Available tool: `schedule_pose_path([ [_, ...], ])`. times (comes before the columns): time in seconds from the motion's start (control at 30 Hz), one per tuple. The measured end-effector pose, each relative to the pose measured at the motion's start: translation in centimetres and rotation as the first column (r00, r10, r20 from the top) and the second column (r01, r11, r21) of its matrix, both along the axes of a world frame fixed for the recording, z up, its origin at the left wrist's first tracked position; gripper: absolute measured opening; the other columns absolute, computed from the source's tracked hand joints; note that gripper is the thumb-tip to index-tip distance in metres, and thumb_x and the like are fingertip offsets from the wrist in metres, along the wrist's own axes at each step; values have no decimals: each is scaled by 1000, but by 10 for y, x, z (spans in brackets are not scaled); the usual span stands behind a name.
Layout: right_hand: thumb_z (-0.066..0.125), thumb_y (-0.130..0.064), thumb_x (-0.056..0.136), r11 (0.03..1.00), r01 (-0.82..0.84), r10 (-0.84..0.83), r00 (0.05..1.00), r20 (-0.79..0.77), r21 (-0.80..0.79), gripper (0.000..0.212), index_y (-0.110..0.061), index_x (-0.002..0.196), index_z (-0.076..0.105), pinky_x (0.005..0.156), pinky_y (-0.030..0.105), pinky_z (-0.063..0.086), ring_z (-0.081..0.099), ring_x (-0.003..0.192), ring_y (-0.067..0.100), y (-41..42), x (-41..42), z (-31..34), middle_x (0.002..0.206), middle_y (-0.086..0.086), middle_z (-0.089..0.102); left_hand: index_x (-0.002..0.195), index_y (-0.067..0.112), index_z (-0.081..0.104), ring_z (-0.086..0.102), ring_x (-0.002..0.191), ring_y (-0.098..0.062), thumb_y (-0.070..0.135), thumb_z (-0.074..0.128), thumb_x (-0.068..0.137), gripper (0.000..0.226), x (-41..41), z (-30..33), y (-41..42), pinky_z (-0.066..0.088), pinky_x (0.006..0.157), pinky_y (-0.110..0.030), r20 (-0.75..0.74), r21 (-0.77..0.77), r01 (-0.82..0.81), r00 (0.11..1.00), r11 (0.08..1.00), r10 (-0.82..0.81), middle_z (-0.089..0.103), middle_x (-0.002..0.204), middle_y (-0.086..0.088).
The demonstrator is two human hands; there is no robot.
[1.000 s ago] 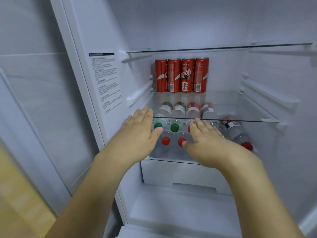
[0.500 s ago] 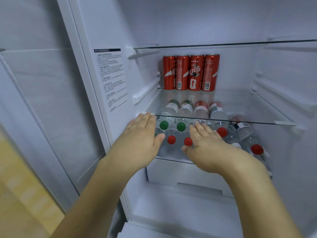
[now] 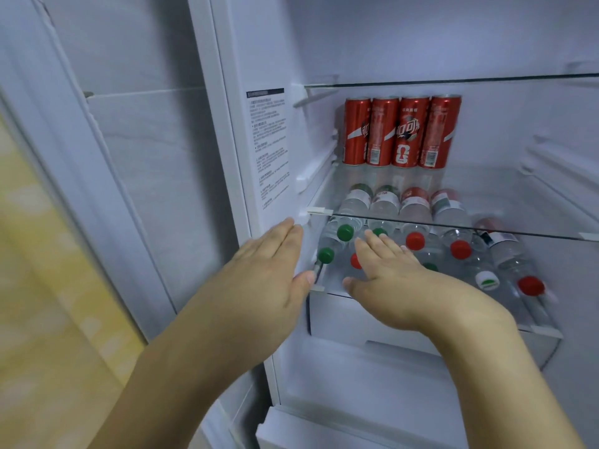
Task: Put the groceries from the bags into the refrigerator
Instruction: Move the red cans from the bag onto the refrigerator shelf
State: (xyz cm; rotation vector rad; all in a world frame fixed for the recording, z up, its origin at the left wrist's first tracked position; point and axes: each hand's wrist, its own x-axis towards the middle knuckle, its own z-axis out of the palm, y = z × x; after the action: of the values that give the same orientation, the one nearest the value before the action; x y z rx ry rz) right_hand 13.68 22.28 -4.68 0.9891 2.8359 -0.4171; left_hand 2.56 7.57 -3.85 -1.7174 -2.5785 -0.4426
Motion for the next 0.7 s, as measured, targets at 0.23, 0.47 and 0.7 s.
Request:
schedule_pose_path([
  [0.23,26,-42,105,997,-71,70,997,21,19,67,-18,156,-11,119,32,-11,-22,148,16,-26,5,7,160,0,-25,158,26,-4,-12,144,7,40,24,106,61,8,0,-24,-13,108,-10,-4,-6,-69,998,998,69,-11,164,15],
  [0.47,26,-39,106,954,-300,300,954,12,21,67,-17,155,-13,118,32,-12,-22,148,17,-66,-1,9,160,1,-25,158,17,-3,-8,152,-11,40,23,106,62,22,-8,-74,-7,119,-26,-86,-44,-362,930,931,357,-8,166,2],
  [0.7,25,-38,105,856,-516,516,856,21,19,66,-16,155,-12,118,33,-10,-20,148,18,-119,-13,4,161,3,-24,158,14,-5,-9,152,-14,45,22,105,66,50,-8,-139,-5,121,-30,-179,-35,-569,812,822,555,-9,166,0],
])
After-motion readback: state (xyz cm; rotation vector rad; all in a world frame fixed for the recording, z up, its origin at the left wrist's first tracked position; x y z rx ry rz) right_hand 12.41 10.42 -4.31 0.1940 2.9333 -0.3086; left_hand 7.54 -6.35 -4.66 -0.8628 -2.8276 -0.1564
